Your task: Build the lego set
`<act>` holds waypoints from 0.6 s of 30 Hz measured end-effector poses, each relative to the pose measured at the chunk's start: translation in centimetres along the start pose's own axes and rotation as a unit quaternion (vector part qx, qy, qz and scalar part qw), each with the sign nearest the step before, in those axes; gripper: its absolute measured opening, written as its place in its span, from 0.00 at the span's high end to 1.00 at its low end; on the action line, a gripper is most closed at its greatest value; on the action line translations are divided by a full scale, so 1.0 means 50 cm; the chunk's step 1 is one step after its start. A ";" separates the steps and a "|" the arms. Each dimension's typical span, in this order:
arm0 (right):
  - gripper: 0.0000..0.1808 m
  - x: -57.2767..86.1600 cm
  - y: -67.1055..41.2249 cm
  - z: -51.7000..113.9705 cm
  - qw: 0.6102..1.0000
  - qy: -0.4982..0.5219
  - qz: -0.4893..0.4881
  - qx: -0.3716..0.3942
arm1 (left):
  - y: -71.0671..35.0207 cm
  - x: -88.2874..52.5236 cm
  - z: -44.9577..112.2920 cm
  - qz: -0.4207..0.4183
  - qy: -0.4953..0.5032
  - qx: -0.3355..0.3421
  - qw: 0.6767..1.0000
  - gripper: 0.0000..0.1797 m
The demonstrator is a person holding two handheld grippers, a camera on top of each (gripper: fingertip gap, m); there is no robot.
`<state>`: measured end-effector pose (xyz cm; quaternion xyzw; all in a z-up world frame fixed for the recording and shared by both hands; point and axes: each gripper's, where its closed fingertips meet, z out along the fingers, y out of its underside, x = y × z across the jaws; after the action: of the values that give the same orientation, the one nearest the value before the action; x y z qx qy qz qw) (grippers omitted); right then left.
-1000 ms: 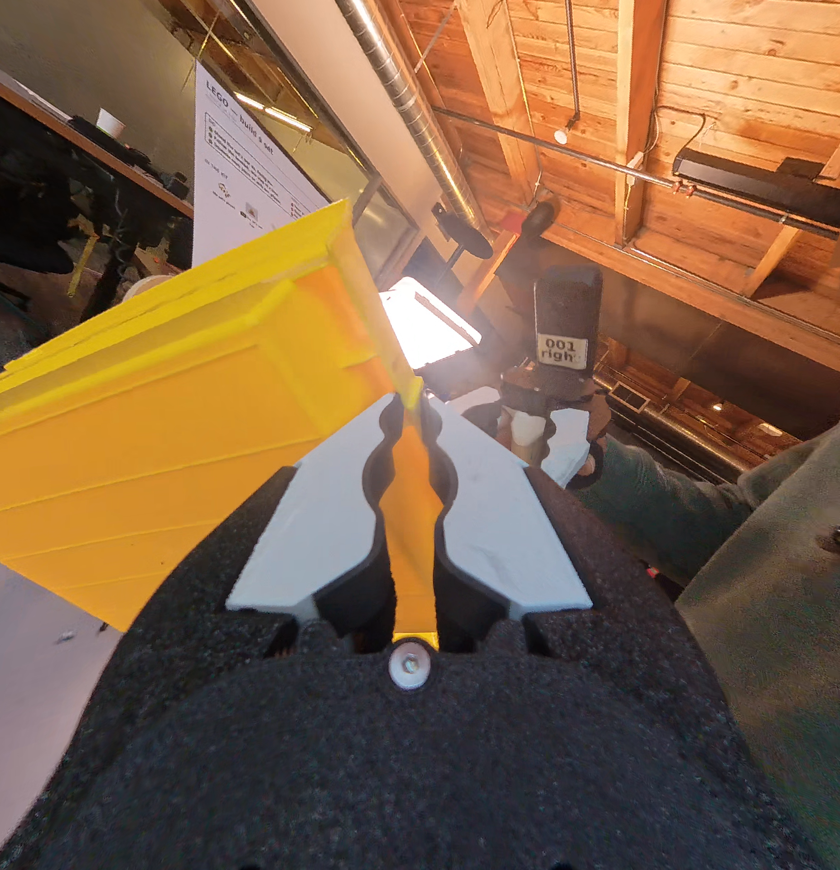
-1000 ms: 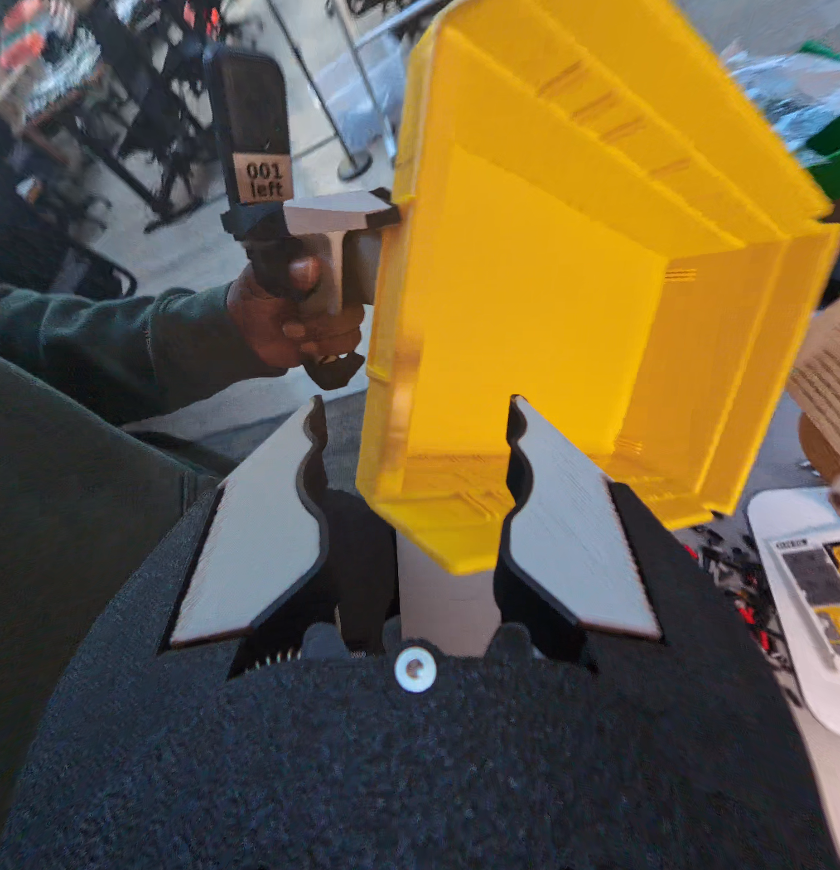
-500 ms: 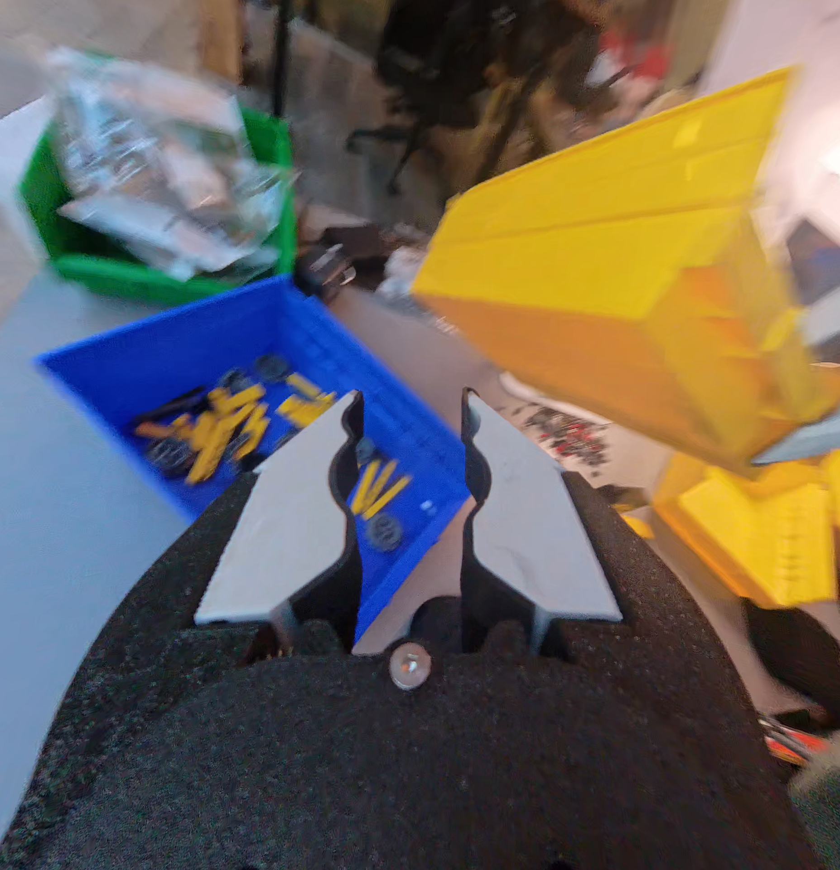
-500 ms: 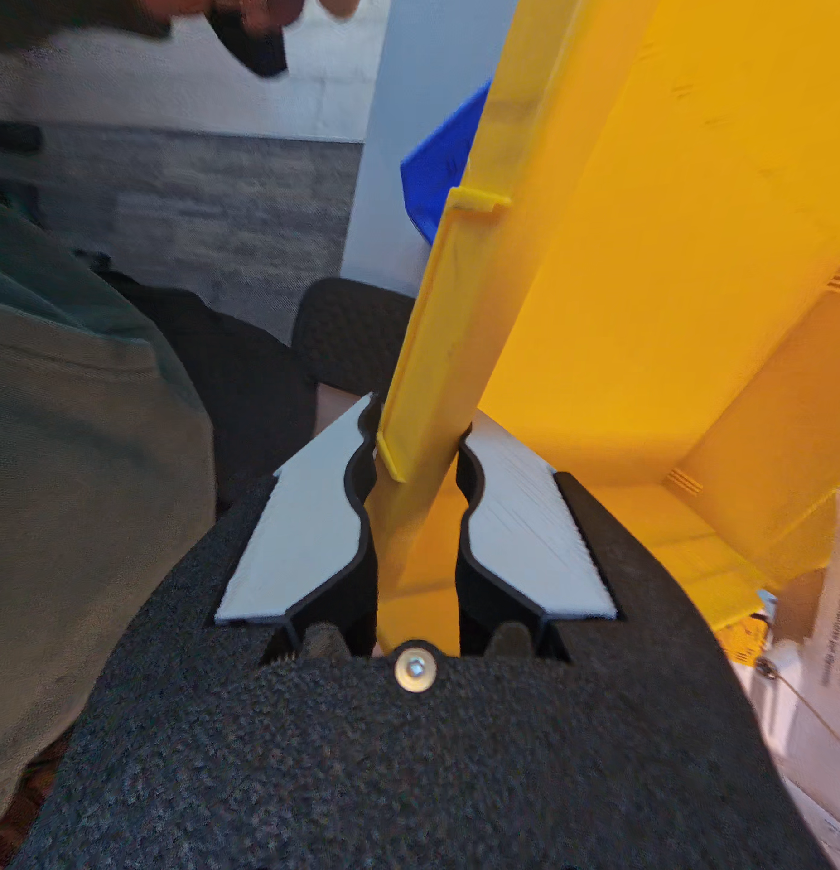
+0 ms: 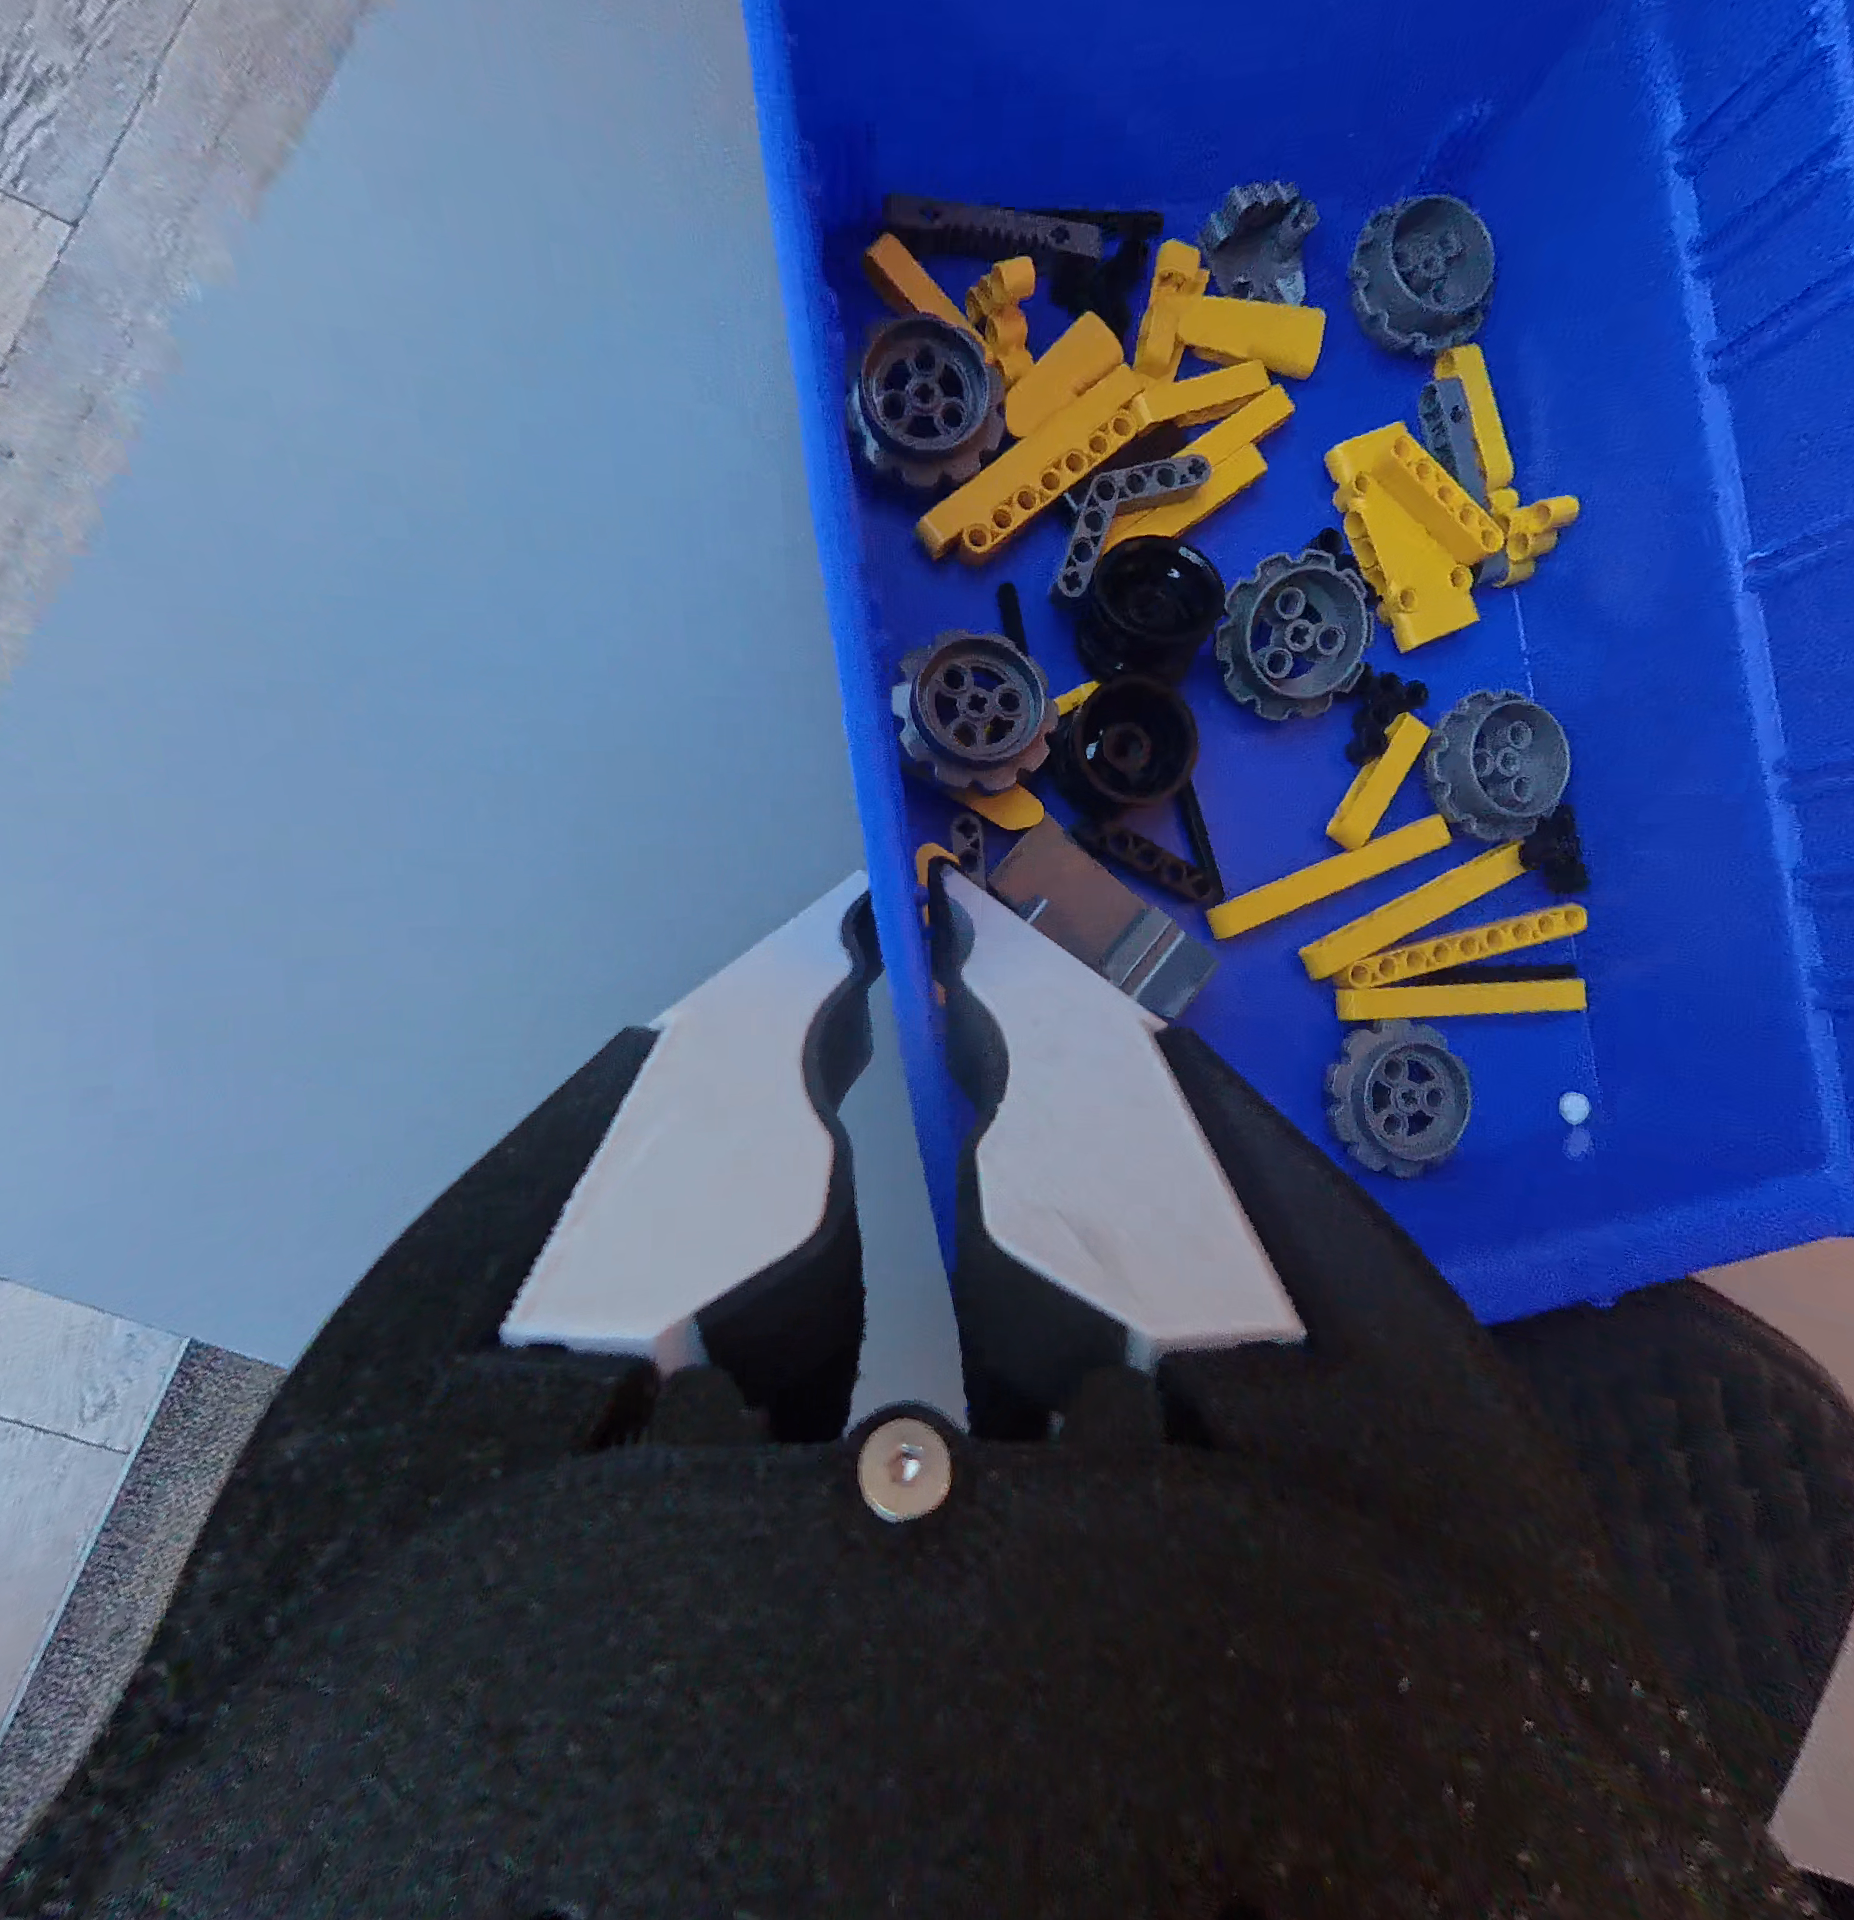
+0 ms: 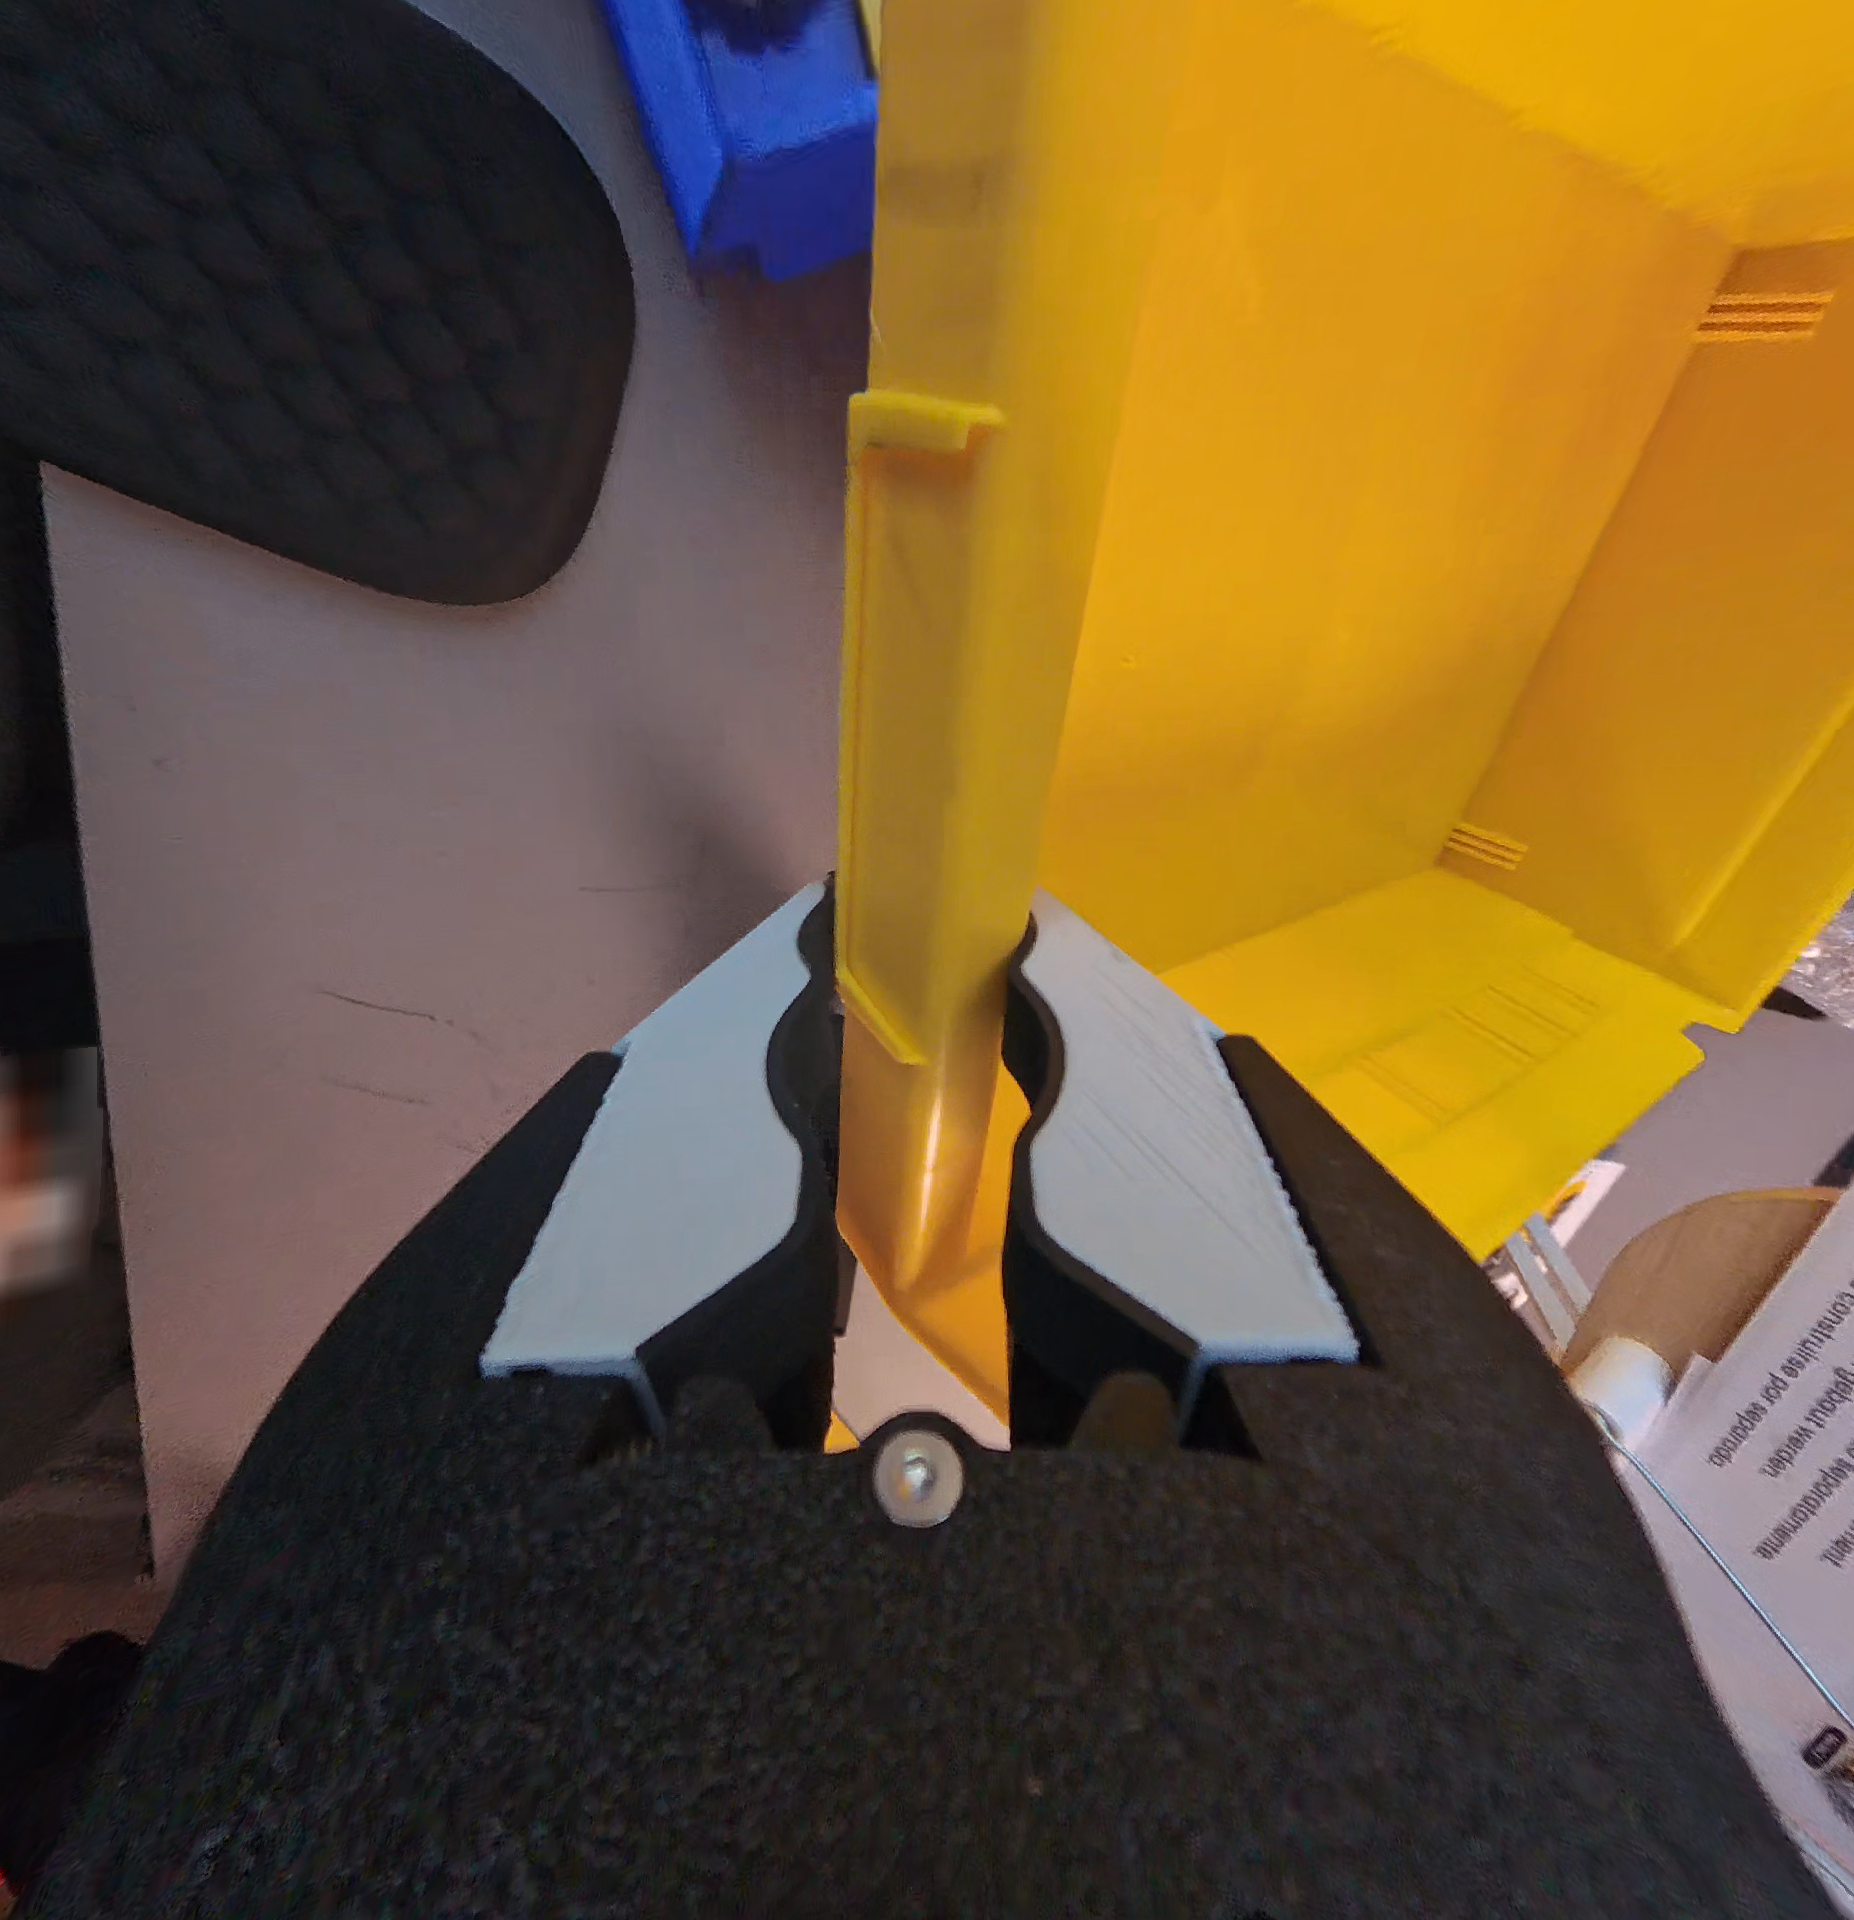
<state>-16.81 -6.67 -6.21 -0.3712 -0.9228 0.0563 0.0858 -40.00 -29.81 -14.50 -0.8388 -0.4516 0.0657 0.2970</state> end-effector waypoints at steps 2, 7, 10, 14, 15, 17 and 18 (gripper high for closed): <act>0.86 0.003 0.002 0.021 1.000 0.017 -0.011 -0.009 | -0.006 -0.033 -0.002 0.015 -0.010 0.001 1.000 0.97; 0.86 0.014 -0.020 0.073 0.998 0.045 -0.026 -0.031 | -0.029 -0.151 -0.010 0.005 -0.043 0.001 0.999 0.97; 0.86 0.010 -0.047 0.113 0.995 0.068 -0.047 -0.047 | -0.042 -0.204 -0.011 0.009 -0.046 0.002 0.999 0.97; 0.85 0.009 -0.090 0.189 0.990 0.097 -0.071 -0.068 | -0.052 -0.201 -0.018 0.034 -0.020 -0.003 0.999 0.89; 0.85 0.009 -0.097 0.207 0.989 0.106 -0.073 -0.073 | -0.057 -0.198 -0.026 0.037 -0.018 0.005 0.999 0.88; 0.83 0.016 -0.107 0.236 0.986 0.127 -0.070 -0.077 | -0.072 -0.196 -0.050 0.035 -0.027 0.032 0.999 0.82; 0.74 0.036 -0.114 0.240 0.984 0.150 -0.065 -0.073 | -0.081 -0.195 -0.067 0.036 -0.036 0.048 0.998 0.79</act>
<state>-24.34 -9.97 -16.79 -0.3199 -0.9233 -0.0733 0.1993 -47.34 -37.35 -11.05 -0.8362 -0.4279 0.1276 0.3183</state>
